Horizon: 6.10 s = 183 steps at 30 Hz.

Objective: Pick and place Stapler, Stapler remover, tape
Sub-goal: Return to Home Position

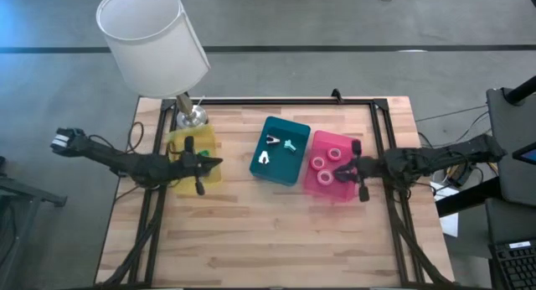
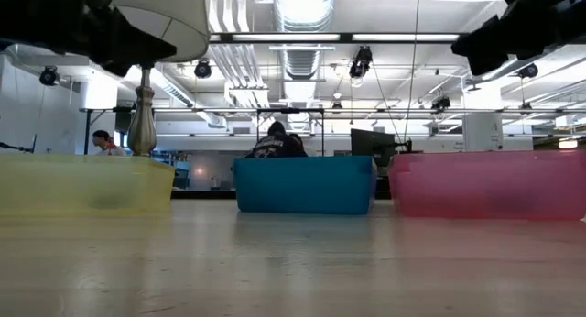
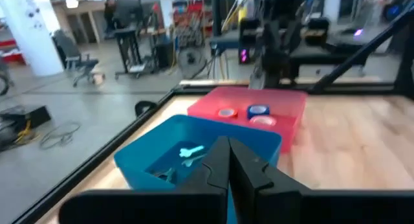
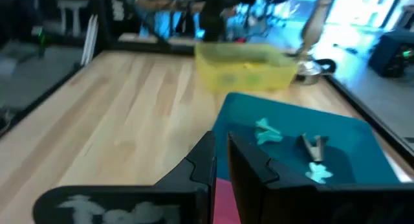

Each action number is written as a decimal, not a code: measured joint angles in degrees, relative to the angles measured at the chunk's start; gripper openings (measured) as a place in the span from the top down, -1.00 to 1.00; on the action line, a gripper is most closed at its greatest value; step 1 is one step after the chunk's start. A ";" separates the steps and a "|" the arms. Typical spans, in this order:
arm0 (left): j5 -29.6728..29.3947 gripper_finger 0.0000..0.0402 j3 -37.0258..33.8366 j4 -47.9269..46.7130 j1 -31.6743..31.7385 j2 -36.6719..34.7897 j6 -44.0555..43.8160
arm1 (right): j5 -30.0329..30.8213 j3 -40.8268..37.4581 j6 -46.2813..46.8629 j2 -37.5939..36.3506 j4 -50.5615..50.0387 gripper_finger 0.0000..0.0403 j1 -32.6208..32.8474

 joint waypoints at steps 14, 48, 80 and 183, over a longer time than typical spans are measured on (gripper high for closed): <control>7.24 0.95 -9.03 -1.29 0.13 -18.08 11.08 | 0.01 -6.51 1.69 -17.44 -5.30 0.84 -2.99; 9.17 0.94 -12.22 -13.41 0.15 -28.59 8.43 | 0.06 -7.31 1.53 -22.97 -7.82 0.84 -2.96; 9.08 0.94 -12.26 -13.56 0.15 -28.59 8.43 | 0.07 -7.31 1.59 -22.92 -7.77 0.84 -2.96; 9.08 0.94 -12.28 -13.58 0.15 -28.57 8.45 | 0.07 -7.31 1.54 -22.94 -7.77 0.84 -2.96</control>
